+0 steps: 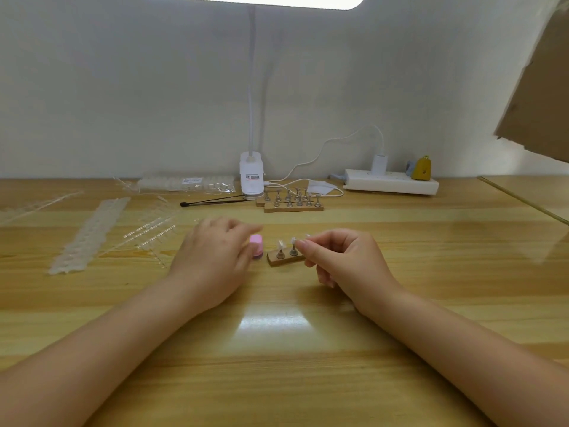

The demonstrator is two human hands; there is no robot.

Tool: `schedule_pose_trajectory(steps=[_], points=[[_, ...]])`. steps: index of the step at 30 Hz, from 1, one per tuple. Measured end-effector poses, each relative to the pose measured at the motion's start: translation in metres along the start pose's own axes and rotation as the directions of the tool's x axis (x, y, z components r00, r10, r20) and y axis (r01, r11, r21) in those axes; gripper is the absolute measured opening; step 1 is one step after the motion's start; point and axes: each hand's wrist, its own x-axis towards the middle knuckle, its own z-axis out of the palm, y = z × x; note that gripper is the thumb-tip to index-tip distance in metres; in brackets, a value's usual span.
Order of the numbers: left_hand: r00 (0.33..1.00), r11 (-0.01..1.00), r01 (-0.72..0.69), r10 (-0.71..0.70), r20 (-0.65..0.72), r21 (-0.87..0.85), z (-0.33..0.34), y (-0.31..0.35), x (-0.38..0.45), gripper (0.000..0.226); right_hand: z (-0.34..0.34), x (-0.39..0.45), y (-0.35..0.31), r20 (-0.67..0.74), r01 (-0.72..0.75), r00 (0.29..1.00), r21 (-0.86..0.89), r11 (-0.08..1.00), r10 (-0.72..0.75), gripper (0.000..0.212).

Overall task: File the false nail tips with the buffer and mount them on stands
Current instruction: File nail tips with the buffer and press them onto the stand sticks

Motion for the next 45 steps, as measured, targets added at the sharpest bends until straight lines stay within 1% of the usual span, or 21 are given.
schedule_pose_trajectory(steps=[2,4,7,9,12,14,17,19,21,23,25,27,28,29,32,33,36,38,40,43,45], points=[[0.994,0.998,-0.062,0.059,0.089,0.030,0.005,0.002,-0.001,0.039,0.001,0.000,0.001,0.001,-0.004,1.000,0.008,1.000,0.004,0.019],[0.992,0.998,-0.066,0.064,0.107,0.016,0.005,0.000,-0.002,0.035,0.002,0.000,0.001,0.001,-0.010,1.000,0.020,1.000,0.009,0.019],[0.998,0.995,-0.057,0.058,0.004,-0.076,0.000,-0.001,-0.003,0.018,0.002,0.000,0.001,0.010,-0.010,1.000,0.007,1.000,0.010,0.018],[0.995,0.992,-0.083,0.078,-0.054,-0.092,0.000,0.000,-0.003,0.009,0.002,0.000,0.001,0.013,-0.005,1.000,0.006,1.000,0.005,0.017],[0.992,0.989,-0.090,0.079,-0.100,-0.118,0.001,0.004,-0.006,0.019,0.002,-0.001,0.000,0.023,-0.007,1.000,0.009,1.000,0.007,0.016],[0.978,0.973,-0.104,0.063,-0.197,-0.204,-0.003,0.007,-0.007,0.023,0.002,-0.001,-0.001,0.035,-0.009,0.999,0.031,0.999,0.008,0.014],[0.935,0.874,-0.210,0.048,-0.352,-0.438,-0.015,0.021,-0.008,0.027,0.001,0.000,-0.001,0.061,-0.024,0.998,0.086,0.996,0.019,0.015],[0.907,0.790,-0.327,0.108,-0.407,-0.518,-0.021,0.035,-0.010,0.031,0.002,0.001,0.000,0.107,-0.051,0.994,0.147,0.988,0.035,0.013],[0.871,0.765,-0.432,0.216,-0.441,-0.478,-0.020,0.043,-0.014,0.033,0.003,0.002,0.002,0.173,-0.091,0.983,0.197,0.976,0.057,0.017],[0.829,0.784,-0.516,0.355,-0.433,-0.345,-0.015,0.042,-0.016,0.031,0.004,0.003,0.003,0.241,-0.123,0.968,0.222,0.967,0.068,0.024],[0.817,0.811,-0.535,0.424,-0.390,-0.239,-0.013,0.032,-0.014,0.025,0.003,0.005,0.004,0.296,-0.157,0.952,0.261,0.953,0.076,0.021],[0.840,0.850,-0.481,0.377,-0.390,-0.215,-0.014,0.025,-0.012,0.022,0.000,0.006,0.004,0.326,-0.187,0.941,0.288,0.939,0.088,0.016],[0.838,0.853,-0.475,0.362,-0.409,-0.217,-0.016,0.025,-0.012,0.021,-0.001,0.006,0.004,0.332,-0.190,0.939,0.285,0.939,0.089,0.015],[0.821,0.838,-0.498,0.372,-0.433,-0.225,-0.017,0.029,-0.012,0.020,-0.001,0.006,0.004,0.336,-0.183,0.938,0.276,0.944,0.084,0.015],[0.740,0.750,-0.625,0.483,-0.468,-0.215,-0.020,0.046,-0.015,0.021,0.000,0.005,0.004,0.360,-0.142,0.932,0.238,0.961,0.049,0.025],[0.732,0.744,-0.638,0.503,-0.460,-0.200,-0.021,0.049,-0.016,0.022,0.000,0.005,0.003,0.366,-0.134,0.930,0.226,0.965,0.043,0.026],[0.779,0.801,-0.578,0.485,-0.399,-0.155,-0.023,0.039,-0.013,0.023,-0.001,0.005,0.002,0.358,-0.145,0.932,0.233,0.962,0.054,0.011],[0.801,0.830,-0.537,0.448,-0.397,-0.147,-0.024,0.032,-0.012,0.023,0.000,0.005,0.002,0.353,-0.163,0.933,0.253,0.954,0.066,0.009],[0.783,0.807,-0.559,0.437,-0.442,-0.191,-0.024,0.037,-0.013,0.025,-0.001,0.005,0.003,0.357,-0.162,0.932,0.253,0.954,0.064,0.009],[0.739,0.757,-0.625,0.497,-0.454,-0.189,-0.019,0.045,-0.016,0.032,-0.002,0.005,0.002,0.377,-0.151,0.925,0.229,0.962,0.055,0.018],[0.761,0.785,-0.595,0.482,-0.434,-0.172,-0.017,0.038,-0.015,0.039,-0.002,0.005,0.001,0.381,-0.163,0.923,0.257,0.953,0.054,0.016]])
